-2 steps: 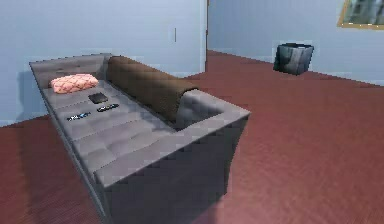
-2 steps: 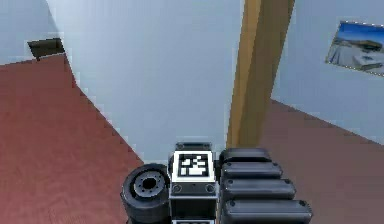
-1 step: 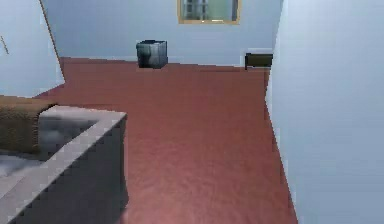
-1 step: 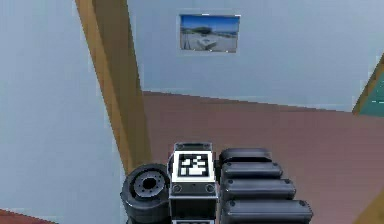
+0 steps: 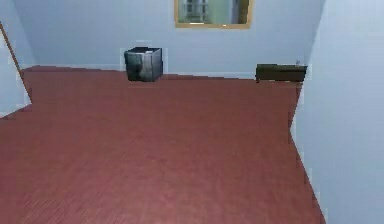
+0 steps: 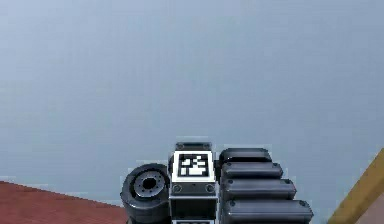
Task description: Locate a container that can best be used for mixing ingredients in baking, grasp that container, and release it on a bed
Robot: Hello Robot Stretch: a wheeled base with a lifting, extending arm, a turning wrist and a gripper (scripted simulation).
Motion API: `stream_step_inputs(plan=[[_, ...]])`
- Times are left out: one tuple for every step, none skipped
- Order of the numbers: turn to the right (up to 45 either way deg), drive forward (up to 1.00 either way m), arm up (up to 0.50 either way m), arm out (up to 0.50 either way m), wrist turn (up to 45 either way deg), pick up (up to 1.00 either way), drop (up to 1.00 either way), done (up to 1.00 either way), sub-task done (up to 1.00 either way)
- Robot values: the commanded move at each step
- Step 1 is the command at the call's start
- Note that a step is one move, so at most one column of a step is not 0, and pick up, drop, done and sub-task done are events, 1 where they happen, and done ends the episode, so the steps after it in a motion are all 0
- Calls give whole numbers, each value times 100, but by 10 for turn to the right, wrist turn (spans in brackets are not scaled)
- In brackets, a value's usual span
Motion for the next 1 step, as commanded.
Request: stream_step_inputs(plan=[[0, 50, 0, 0, 0, 0, 0, 0, 0]])
